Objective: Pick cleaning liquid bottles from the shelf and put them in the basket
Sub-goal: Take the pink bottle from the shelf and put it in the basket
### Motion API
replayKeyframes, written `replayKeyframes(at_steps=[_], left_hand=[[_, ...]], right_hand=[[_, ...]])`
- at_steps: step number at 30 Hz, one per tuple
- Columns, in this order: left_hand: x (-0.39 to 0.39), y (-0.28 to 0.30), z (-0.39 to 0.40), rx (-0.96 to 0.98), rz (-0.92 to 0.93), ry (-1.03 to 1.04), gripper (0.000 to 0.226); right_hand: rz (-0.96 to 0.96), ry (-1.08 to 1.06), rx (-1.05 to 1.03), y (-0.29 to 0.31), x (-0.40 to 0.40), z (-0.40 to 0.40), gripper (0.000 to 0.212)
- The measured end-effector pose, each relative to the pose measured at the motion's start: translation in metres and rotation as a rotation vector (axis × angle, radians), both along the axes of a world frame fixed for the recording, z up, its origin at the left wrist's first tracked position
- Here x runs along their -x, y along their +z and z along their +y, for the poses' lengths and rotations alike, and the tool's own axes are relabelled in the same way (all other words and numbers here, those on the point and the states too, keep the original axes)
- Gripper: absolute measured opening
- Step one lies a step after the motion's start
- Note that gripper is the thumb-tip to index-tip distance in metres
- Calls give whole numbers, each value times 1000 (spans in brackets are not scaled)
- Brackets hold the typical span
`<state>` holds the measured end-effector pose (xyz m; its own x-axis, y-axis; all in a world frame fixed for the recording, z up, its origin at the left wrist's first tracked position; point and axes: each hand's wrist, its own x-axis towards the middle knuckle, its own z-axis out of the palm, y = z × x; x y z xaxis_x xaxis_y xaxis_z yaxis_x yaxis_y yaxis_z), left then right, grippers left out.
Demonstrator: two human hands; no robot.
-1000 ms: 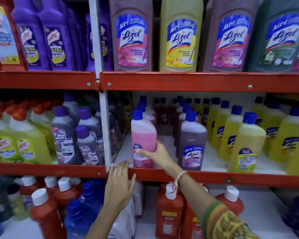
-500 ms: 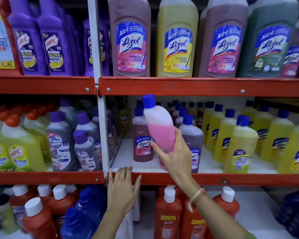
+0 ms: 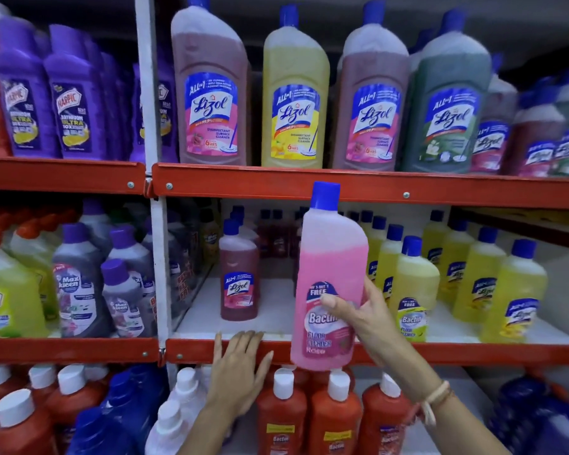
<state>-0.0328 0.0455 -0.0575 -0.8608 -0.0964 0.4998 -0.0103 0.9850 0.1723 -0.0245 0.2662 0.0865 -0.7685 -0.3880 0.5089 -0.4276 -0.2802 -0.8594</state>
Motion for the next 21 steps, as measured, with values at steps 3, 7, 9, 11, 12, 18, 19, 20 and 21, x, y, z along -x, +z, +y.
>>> replayKeyframes(at_steps=[3,7,9,11,12,18,19,20,21], left_hand=[[1,-1,1,24,0,4,70],[3,-4,0,40,40,-3,70],[3,-3,2,52,54,-4,71],[3,-4,2,53,33,-4,72],[2,-4,2,48,9,-3,73],[-11,37,25,-324,-24,-62,71],[-17,56,36,-445,26,-126,67],[-26,79,49,-573,106,-210,63],[-35,104,62,-708,185,-309,59]], right_hand=[[-151,262,14,-4,5,13,84],[-227,493,51,-14,10,21,71],[-251,539,52,-16,11,23,68],[-262,531,48,-18,13,25,70],[-262,517,48,-19,15,27,71],[-222,385,23,-21,21,37,79],[-212,342,10,-21,19,40,80],[-203,296,-3,-22,17,42,79],[-190,249,-21,-22,15,44,80]])
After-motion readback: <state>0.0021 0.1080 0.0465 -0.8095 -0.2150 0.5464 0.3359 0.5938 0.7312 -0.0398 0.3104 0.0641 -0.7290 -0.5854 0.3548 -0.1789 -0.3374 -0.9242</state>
